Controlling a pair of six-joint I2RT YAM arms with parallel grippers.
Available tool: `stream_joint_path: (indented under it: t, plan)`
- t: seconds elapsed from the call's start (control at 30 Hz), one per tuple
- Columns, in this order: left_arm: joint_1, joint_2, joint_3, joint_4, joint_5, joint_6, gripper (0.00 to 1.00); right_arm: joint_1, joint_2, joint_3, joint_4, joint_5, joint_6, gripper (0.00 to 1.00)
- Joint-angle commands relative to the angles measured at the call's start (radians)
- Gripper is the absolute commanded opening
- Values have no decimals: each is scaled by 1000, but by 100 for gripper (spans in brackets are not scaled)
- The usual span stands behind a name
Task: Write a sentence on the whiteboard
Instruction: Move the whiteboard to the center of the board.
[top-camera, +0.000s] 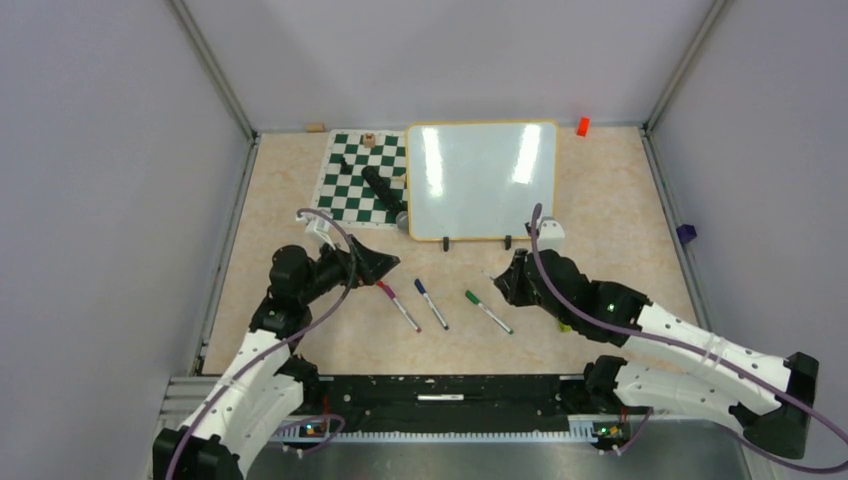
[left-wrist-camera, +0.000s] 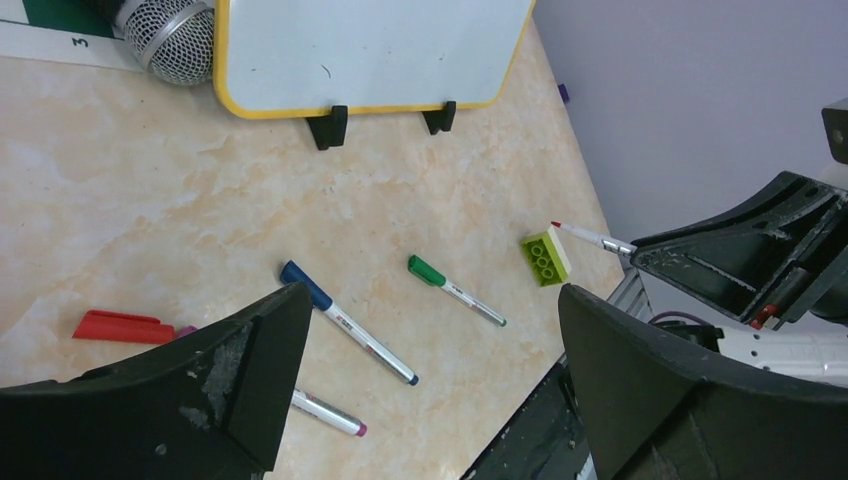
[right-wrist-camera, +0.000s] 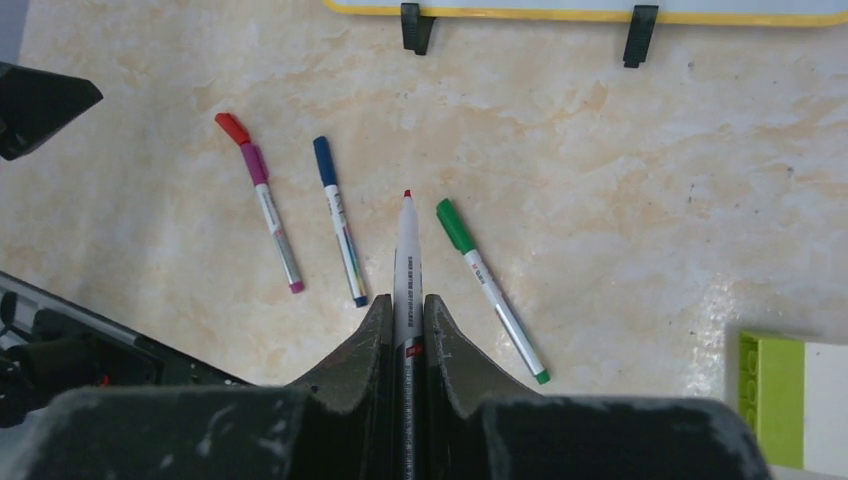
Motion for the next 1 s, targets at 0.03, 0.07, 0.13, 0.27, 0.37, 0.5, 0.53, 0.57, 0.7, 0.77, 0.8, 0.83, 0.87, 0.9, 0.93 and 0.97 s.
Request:
stream_joint_path:
  t: [0.03,0.07,0.13,0.27,0.37,0.5,0.53,0.57,0.7,0.77,0.8,0.83,0.87,0.9,0.93,0.97]
  plan:
    - [2,93,-16,228,16,26,99,-8,-102,-84,198,43,-153,0]
    - [1,117,-14,256,14,30,99,-10,-119,-96,222,52,-165,0]
    - [1,168,-5,311,18,35,98,-12,-131,-102,243,95,-183,0]
    - [0,255,15,411,33,27,97,-29,-72,-48,223,160,-226,0]
    - [0,292,29,455,39,31,96,-41,7,5,210,157,-260,0]
    - [0,312,41,459,20,75,96,-66,105,56,191,165,-253,0]
    - [0,316,38,468,13,85,97,-79,124,66,183,158,-244,0]
    - [0,317,37,475,8,95,97,-94,138,69,180,147,-233,0]
    - [0,336,37,489,-13,125,97,-155,181,69,222,70,-224,0]
    - [0,351,32,511,-14,127,97,-190,200,79,243,26,-224,0]
    - [2,358,27,537,0,126,99,-207,209,85,248,4,-224,0]
    - [2,364,25,555,8,119,99,-221,217,94,252,-7,-230,0]
    - [2,369,25,566,7,108,99,-231,225,103,254,-17,-238,0]
    - [2,374,26,576,-2,97,99,-245,235,114,252,-23,-247,0]
    - [2,380,28,577,-24,86,99,-256,242,125,248,-29,-252,0]
    - [2,393,35,569,-60,69,99,-267,247,134,244,-36,-256,0]
